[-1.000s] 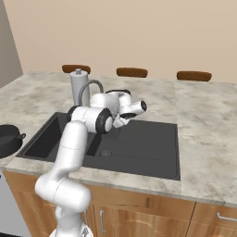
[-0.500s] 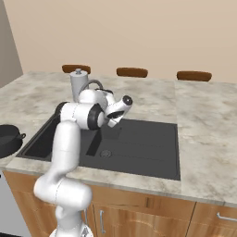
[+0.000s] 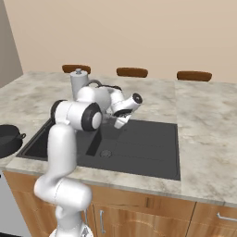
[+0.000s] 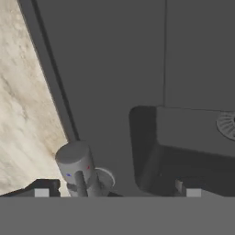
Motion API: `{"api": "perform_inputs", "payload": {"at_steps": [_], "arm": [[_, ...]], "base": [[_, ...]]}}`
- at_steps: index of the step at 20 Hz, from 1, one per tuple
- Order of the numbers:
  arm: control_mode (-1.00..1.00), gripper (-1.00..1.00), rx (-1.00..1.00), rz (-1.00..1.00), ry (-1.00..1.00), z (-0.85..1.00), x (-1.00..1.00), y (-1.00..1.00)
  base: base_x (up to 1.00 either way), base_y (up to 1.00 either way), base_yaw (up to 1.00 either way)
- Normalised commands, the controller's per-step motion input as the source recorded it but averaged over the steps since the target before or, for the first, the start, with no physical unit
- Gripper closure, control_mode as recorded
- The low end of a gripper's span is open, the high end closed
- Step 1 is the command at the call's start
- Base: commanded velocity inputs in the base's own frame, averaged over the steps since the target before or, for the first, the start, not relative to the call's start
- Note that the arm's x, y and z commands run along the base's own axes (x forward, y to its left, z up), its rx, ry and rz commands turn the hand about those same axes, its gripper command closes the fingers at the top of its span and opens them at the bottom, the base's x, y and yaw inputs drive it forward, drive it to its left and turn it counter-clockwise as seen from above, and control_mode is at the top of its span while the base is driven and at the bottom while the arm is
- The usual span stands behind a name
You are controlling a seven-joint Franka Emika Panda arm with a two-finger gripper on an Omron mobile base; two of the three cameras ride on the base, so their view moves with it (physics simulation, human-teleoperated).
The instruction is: Dump the bell pepper from the pot into the sink. Then turn on the water and wash the bell pepper. Then turn off the water and put the bell pepper back in the pot.
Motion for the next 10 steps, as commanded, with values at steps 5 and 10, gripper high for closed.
{"api": "perform_inputs", "payload": {"at_steps": [5, 10], "arm": [[-1.00, -1.00, 0.02, 0.10, -0.01, 0.49, -1.00, -0.18], [-1.00, -1.00, -0.15, 0.05, -0.24, 0.79, -1.00, 0.19]], "base": [[0.00, 0.00, 0.00], [0.00, 0.00, 0.00]]}}
